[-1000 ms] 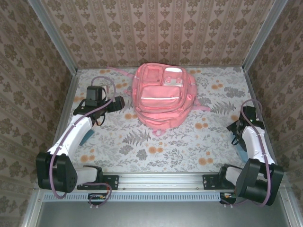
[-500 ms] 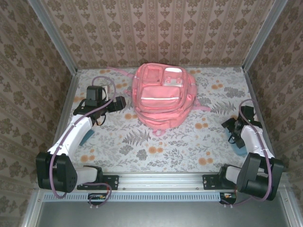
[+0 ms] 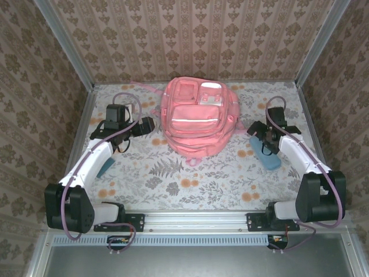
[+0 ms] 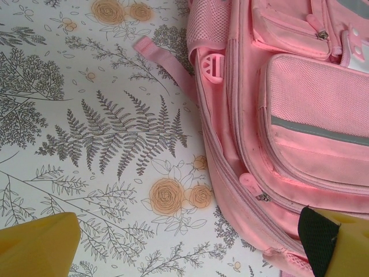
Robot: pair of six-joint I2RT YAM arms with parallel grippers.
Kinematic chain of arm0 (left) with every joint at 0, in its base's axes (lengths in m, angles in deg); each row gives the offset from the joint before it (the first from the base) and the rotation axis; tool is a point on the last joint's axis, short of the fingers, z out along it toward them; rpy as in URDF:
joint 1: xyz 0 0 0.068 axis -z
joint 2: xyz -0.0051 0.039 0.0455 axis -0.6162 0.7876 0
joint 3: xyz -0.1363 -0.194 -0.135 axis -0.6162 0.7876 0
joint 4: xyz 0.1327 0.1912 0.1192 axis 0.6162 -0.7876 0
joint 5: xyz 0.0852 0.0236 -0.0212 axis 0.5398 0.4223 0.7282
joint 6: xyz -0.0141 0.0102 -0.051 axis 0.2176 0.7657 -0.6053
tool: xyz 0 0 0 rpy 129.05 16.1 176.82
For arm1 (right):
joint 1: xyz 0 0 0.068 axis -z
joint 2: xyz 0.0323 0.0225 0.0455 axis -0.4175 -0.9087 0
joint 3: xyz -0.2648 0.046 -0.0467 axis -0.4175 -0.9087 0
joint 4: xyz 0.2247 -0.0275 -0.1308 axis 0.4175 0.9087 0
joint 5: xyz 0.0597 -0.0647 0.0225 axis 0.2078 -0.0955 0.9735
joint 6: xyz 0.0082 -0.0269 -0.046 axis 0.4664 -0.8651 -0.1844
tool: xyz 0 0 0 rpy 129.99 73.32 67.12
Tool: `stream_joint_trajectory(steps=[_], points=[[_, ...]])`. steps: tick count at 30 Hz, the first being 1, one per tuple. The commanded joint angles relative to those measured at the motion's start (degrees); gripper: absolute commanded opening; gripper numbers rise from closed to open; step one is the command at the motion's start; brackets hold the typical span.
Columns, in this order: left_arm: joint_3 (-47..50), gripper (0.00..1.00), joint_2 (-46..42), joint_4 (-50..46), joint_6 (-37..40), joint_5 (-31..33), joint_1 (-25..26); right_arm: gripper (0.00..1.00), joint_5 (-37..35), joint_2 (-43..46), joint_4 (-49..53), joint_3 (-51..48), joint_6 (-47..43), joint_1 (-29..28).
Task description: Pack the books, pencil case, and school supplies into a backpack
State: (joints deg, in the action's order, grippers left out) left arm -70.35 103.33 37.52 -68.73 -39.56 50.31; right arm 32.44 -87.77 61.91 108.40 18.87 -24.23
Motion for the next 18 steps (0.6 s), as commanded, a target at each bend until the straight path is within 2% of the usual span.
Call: stream_joint_trajectory(steps=[1, 9, 13, 18], points=[[-1.99, 1.00, 0.77, 0.22, -0.19, -0.36, -0.45, 0.99, -3.28, -1.69, 2.65, 3.05, -7.95, 1.61], [-2.21, 1.00, 1.16, 0.08, -0.22, -1.85, -0.34, 1.00, 4.69, -10.10, 1.80, 3.25, -9.77, 9.84], [-2.08, 1.00, 1.24, 0.22, -0.28, -2.16, -0.30, 0.99, 7.29, -10.07, 1.91, 0.90, -9.14, 10.36], [-1.90, 1.00, 1.16, 0.54, -0.48, -2.12, -0.23, 0.99, 14.00, -7.34, 1.79, -3.40, -8.08, 8.74]])
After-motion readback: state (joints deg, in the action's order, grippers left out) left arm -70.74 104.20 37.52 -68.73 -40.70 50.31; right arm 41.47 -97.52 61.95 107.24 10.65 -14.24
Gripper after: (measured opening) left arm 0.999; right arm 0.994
